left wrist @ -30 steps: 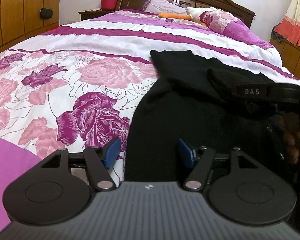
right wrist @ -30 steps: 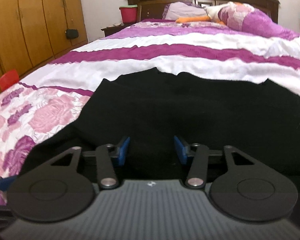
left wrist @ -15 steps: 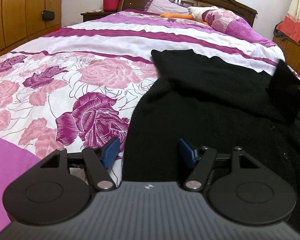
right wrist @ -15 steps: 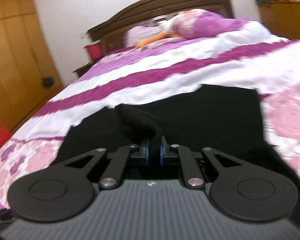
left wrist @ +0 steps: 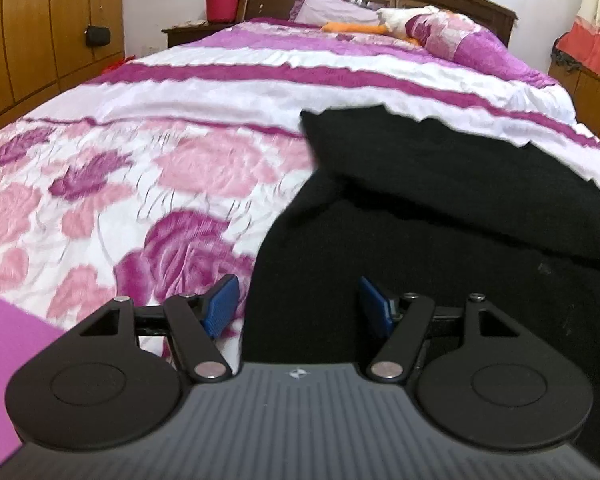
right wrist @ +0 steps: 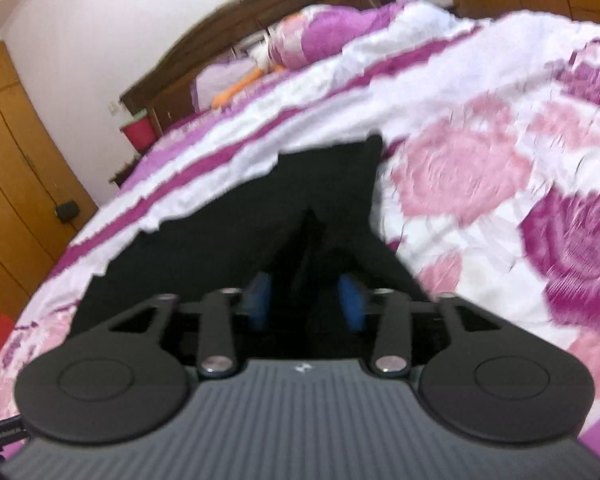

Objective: Fold small clothes

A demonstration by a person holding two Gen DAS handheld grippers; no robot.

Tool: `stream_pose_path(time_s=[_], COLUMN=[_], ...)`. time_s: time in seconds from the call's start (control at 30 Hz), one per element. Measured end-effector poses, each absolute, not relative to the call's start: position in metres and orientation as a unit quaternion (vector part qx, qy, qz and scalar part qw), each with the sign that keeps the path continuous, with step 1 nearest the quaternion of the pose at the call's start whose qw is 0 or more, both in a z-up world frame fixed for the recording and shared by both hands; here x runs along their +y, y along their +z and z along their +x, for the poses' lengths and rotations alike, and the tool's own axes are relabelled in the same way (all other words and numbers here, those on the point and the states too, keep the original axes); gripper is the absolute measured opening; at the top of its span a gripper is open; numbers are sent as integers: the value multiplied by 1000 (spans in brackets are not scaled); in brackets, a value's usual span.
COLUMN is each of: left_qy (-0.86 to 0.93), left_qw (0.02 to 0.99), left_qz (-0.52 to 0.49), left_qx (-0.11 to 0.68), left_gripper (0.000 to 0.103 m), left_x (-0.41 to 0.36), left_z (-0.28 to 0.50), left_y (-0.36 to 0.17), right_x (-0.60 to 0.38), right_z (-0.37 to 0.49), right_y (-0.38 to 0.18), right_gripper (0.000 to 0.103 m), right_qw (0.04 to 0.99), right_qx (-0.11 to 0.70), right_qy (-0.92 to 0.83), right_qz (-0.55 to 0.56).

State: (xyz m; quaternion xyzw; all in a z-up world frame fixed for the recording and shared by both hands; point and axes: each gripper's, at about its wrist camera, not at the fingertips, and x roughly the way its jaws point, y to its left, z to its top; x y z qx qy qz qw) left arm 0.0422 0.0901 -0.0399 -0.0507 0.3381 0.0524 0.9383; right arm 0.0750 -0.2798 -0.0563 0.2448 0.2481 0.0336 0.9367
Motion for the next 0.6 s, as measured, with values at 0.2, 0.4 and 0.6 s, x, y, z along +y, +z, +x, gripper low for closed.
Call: stream_pose_path(time_s=[0.2,0.4,0.6], left_qy=[13,-2,4], left_qw=[949,956,961], left_qz=[-51,-37,-36], left_qx=[311,290,273], left_gripper=[72,72,72], left_x=[75,55,40], left_z=[68,107,150], left_y=[-16,-11,-20], right_x=[-286,-268,-263], right_z=[96,136,139], right_y=[-41,-63,-67], right_gripper=[54,52,13], right_qw=[944,940,941], right_qx=[223,275,270], right_qy=[69,64,78], right_qz=[234,193,186])
